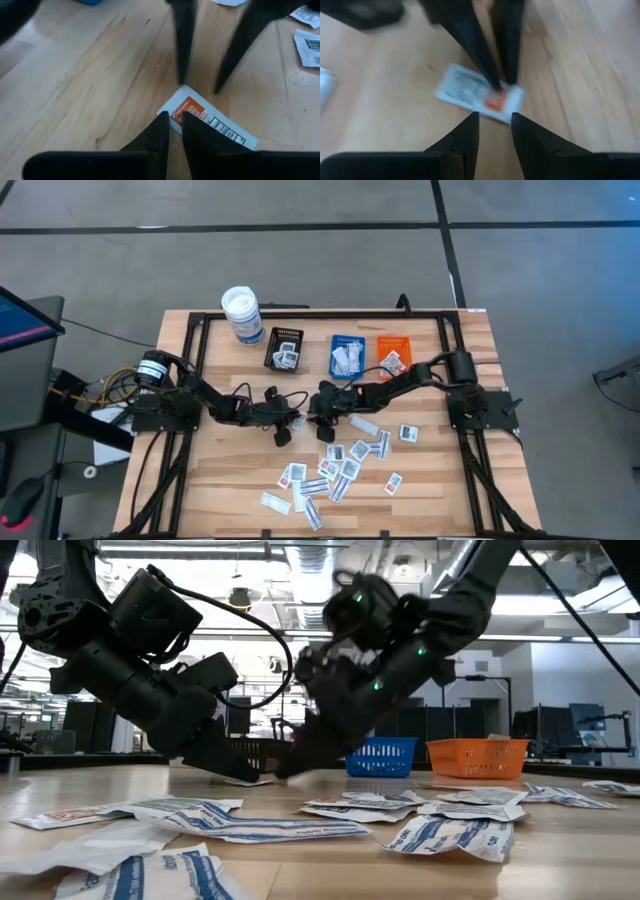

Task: Pick & Place First Aid Supplies
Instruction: Put the orange ointment pack into the orange bin

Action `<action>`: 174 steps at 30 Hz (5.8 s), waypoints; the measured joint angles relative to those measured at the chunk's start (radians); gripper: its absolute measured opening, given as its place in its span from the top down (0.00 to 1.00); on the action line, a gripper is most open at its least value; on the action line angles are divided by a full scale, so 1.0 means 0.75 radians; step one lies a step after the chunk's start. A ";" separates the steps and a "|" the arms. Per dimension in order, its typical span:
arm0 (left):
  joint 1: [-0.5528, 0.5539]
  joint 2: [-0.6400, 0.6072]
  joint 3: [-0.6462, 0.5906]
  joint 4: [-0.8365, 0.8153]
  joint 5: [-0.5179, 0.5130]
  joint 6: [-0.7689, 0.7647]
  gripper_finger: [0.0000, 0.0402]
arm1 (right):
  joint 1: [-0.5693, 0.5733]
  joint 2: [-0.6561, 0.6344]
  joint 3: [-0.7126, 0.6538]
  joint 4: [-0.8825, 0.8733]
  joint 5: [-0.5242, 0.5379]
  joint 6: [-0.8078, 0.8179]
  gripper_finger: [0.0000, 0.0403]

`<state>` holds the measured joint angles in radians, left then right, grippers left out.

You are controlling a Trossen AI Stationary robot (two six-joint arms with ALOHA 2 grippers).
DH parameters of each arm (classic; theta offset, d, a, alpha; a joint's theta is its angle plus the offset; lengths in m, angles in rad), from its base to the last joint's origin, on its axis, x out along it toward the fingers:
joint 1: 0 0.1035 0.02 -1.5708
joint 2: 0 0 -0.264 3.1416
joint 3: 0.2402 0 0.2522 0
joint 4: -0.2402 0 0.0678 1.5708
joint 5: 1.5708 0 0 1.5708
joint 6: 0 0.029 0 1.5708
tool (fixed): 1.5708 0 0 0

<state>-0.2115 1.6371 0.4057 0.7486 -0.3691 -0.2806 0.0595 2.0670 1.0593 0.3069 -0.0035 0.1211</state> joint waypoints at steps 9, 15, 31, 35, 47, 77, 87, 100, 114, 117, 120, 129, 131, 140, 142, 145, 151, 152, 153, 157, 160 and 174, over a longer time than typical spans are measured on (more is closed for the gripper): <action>0.001 0.001 0.000 0.015 0.032 0.018 0.87 | -0.007 0.056 0.026 0.017 0.035 -0.071 0.66; 0.001 0.002 0.000 0.029 0.040 0.018 0.87 | -0.008 0.060 0.025 0.036 0.031 -0.121 0.63; 0.000 -0.011 0.036 0.079 0.115 0.103 0.87 | -0.033 0.060 0.027 -0.002 -0.014 -0.126 0.99; -0.003 -0.100 0.038 0.063 0.105 0.120 0.87 | -0.030 0.061 0.026 -0.007 -0.015 -0.126 0.99; -0.113 -0.272 0.023 -0.436 -0.008 -0.169 0.68 | -0.030 0.062 0.024 -0.009 -0.025 -0.126 1.00; -0.112 -0.246 -0.063 -0.395 -0.107 -0.456 0.64 | -0.029 0.062 0.022 -0.007 -0.031 -0.126 1.00; -0.110 -0.128 -0.062 -0.221 -0.126 -0.364 0.67 | -0.029 0.062 0.021 0.006 -0.031 -0.119 1.00; -0.107 -0.063 -0.060 -0.182 -0.133 -0.336 0.98 | -0.029 0.048 0.018 0.046 -0.030 -0.055 0.97; -0.108 -0.058 -0.065 -0.142 -0.114 -0.334 0.99 | 0.061 0.023 0.015 0.016 0.213 -0.515 0.60; -0.108 -0.056 -0.066 -0.122 -0.091 -0.332 0.99 | 0.061 0.023 0.016 0.029 0.282 -0.531 0.54; -0.108 -0.055 -0.066 -0.111 -0.072 -0.331 0.98 | 0.044 0.024 0.018 0.044 0.243 -0.503 0.50; -0.107 -0.053 -0.067 -0.031 -0.054 -0.331 0.98 | 0.038 0.020 0.024 -0.004 0.154 -0.606 0.52; -0.107 -0.053 -0.067 -0.013 -0.051 -0.332 0.99 | 0.044 0.020 0.024 -0.005 0.137 -0.649 0.55; -0.094 -0.049 -0.036 0.031 0.078 -0.346 0.99 | 0.032 0.020 0.023 -0.007 0.107 -0.663 0.66; -0.087 -0.049 -0.007 0.040 0.137 -0.334 0.99 | 0.032 0.020 0.023 -0.008 0.102 -0.663 0.68; -0.073 -0.050 0.032 0.045 0.142 -0.286 0.98 | 0.034 0.020 0.023 -0.009 0.100 -0.663 0.69; -0.033 -0.052 0.049 0.030 0.127 -0.250 0.99 | 0.048 0.020 0.022 -0.010 0.081 -0.663 0.71; -0.030 -0.052 0.049 0.022 0.123 -0.250 0.99 | 0.049 0.020 0.022 -0.010 0.080 -0.662 0.71; -0.030 -0.052 0.049 0.013 0.123 -0.250 0.99 | 0.050 0.020 0.022 -0.010 0.079 -0.656 0.71; -0.030 -0.053 0.049 -0.016 0.118 -0.250 0.98 | 0.050 0.020 0.022 -0.010 0.078 -0.639 0.69; -0.029 -0.054 0.049 -0.019 0.101 -0.250 0.99 | 0.056 0.020 0.021 -0.008 0.078 -0.645 0.68; 0.012 -0.055 0.049 -0.010 0.180 -0.325 0.98 | 0.077 0.025 0.018 0.036 0.109 -0.720 0.95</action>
<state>-0.2024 1.5955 0.4427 0.7414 -0.2344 -0.5246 0.1172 2.0857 1.0726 0.3336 0.0780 -0.4187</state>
